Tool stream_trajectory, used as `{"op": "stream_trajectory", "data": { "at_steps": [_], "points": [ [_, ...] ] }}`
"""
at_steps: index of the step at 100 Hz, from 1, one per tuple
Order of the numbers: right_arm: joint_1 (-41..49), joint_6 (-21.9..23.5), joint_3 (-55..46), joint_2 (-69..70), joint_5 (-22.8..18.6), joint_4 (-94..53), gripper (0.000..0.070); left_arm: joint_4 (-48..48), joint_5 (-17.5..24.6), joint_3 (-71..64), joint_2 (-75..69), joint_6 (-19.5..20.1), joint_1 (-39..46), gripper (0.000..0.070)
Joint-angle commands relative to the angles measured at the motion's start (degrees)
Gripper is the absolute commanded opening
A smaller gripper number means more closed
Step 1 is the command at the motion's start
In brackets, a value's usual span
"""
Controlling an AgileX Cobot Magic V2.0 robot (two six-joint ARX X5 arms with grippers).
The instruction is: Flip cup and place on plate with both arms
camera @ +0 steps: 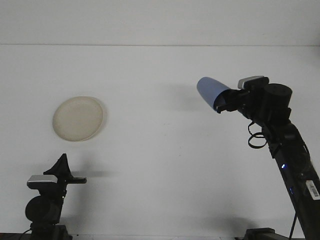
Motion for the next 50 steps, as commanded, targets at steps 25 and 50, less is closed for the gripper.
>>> {"op": "stream_trajectory", "data": {
  "at_steps": [25, 50],
  "points": [
    [13.31, -9.44, 8.22, 1.40, 3.04, -27.39, 0.0001, 2.25, -0.17, -1.11, -0.04, -6.97, 0.04, 0.0013],
    [26.10, -12.98, 18.86, 9.25, 12.70, -46.75, 0.0001, 2.25, -0.17, -1.07, -0.04, -14.69, 0.04, 0.0013]
  ]
}}
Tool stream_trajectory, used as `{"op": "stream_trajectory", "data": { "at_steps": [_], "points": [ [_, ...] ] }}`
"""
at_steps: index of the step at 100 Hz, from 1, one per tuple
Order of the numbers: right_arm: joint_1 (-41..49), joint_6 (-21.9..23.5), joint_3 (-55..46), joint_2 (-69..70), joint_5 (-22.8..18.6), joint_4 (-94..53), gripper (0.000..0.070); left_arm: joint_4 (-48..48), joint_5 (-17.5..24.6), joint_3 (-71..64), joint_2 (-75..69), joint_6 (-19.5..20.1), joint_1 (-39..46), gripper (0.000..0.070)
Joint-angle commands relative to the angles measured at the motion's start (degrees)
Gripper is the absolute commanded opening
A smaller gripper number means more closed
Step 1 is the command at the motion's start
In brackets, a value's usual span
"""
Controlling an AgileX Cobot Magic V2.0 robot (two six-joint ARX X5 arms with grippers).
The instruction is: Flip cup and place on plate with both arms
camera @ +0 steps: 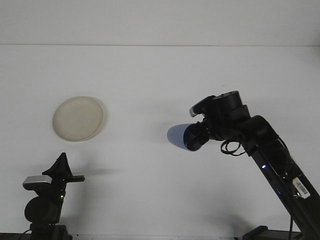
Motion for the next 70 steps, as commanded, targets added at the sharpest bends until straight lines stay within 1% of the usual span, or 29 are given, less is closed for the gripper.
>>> {"op": "stream_trajectory", "data": {
  "at_steps": [1, 16, 26, 49, 70],
  "points": [
    [3.26, -2.05, 3.54, 3.39, 2.29, -4.46, 0.0001, 0.55, -0.17, -1.05, -0.04, -3.48, 0.04, 0.0014],
    [9.66, -2.03, 8.00, 9.33, 7.19, -11.13, 0.0001, 0.55, -0.17, -1.05, -0.04, -7.02, 0.04, 0.0014],
    [13.31, -2.03, 9.51, 13.16, 9.14, -12.52, 0.0001, 0.50, -0.15, -1.05, -0.04, -9.29, 0.04, 0.0013],
    [19.15, -2.01, 9.68, 20.83, 13.00, -12.52, 0.0001, 0.50, -0.13, -1.05, -0.04, -10.54, 0.04, 0.0013],
    [20.83, -1.95, 9.68, 25.77, 13.14, -12.22, 0.0001, 0.50, -0.13, -1.05, -0.04, -10.54, 0.04, 0.0013]
  ]
}}
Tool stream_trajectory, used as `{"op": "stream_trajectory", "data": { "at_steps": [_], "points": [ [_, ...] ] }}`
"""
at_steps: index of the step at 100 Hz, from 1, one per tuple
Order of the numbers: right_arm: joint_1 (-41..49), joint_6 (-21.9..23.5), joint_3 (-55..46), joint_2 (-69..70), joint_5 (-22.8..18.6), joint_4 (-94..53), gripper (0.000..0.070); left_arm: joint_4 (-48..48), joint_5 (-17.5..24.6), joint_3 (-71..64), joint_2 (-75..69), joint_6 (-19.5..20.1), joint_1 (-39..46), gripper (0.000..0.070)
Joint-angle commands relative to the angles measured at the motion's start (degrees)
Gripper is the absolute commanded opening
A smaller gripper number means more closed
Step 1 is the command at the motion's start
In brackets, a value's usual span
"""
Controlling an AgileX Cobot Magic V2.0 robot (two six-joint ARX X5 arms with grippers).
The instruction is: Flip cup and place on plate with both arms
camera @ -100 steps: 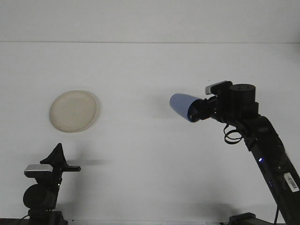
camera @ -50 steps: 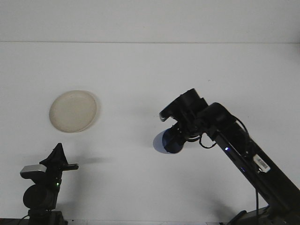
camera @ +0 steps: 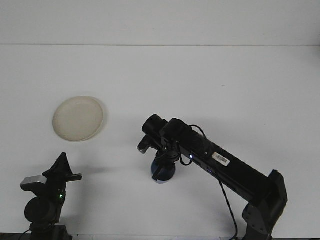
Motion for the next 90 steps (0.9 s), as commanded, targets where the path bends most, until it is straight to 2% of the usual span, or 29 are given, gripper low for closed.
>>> {"op": "stream_trajectory", "data": {
  "at_steps": [1, 24, 30, 41, 47, 70, 82, 90],
  "points": [
    [0.68, -0.22, 1.31, 2.03, -0.02, 0.33, 0.0001, 0.55, -0.13, -1.05, -0.04, -0.35, 0.04, 0.0013],
    [1.64, -0.17, 1.31, 3.37, -0.04, 0.81, 0.0005, 0.52, -0.13, -1.05, -0.04, -0.35, 0.04, 0.0013],
    [1.77, -0.35, 1.31, 3.37, -0.04, 1.29, 0.0030, 0.52, -0.15, -1.05, -0.04, -0.33, 0.04, 0.0013],
    [1.86, -0.50, 1.33, 3.32, -0.02, 1.79, 0.0238, 0.52, -0.13, -1.05, -0.04, -0.35, 0.04, 0.0013],
    [1.84, -0.48, 1.33, 2.97, -0.02, 1.57, 0.0304, 0.55, -0.15, -1.05, -0.04, -0.35, 0.04, 0.0013],
    [1.49, -0.44, 3.76, -2.86, -2.21, 1.64, 0.0306, 0.55, -0.13, -1.05, -0.04, -0.35, 0.04, 0.0013],
    [0.52, -0.35, 6.34, -8.52, -1.95, 2.19, 0.0306, 0.59, 0.09, -1.05, -0.04, -0.42, 0.04, 0.0013],
    [-0.83, -0.02, 7.85, -12.35, -1.97, 3.21, 0.0306, 0.59, 0.90, -0.96, -0.04, -1.92, 0.04, 0.0013]
  ]
}}
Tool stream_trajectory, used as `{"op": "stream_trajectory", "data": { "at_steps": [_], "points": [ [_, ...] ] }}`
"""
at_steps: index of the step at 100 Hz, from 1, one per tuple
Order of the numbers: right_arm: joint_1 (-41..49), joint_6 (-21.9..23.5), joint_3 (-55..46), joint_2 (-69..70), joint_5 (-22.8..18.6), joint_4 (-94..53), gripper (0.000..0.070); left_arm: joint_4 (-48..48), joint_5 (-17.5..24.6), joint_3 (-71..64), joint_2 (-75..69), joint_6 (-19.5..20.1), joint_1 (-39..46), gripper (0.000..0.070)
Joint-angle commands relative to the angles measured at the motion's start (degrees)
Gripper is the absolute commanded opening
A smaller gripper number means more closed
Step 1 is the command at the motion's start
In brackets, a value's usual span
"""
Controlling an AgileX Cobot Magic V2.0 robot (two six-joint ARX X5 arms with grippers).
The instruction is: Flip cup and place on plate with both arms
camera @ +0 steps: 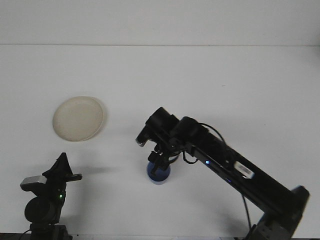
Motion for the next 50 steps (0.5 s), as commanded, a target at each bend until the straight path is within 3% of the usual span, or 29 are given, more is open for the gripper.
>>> {"op": "stream_trajectory", "data": {
  "at_steps": [1, 16, 32, 50],
  "points": [
    [-0.96, 0.09, 2.21, -2.84, 0.00, 1.16, 0.0306, 0.57, 0.85, -0.94, -0.04, -1.92, 0.04, 0.0013],
    [-5.95, 1.46, 2.45, -10.93, -0.04, 6.16, 0.0306, 0.52, 6.29, -0.77, -0.04, -3.39, 0.04, 0.0012],
    [-13.40, 1.49, 0.87, -18.49, 0.02, 10.97, 0.0305, 0.04, 12.85, 0.48, -0.02, -7.69, 0.04, 0.0012],
    [-22.77, 1.53, -14.32, -31.34, 0.00, 22.62, 0.0305, -5.18, 16.13, 5.27, 1.44, -9.46, 0.04, 0.0015]
  ]
}}
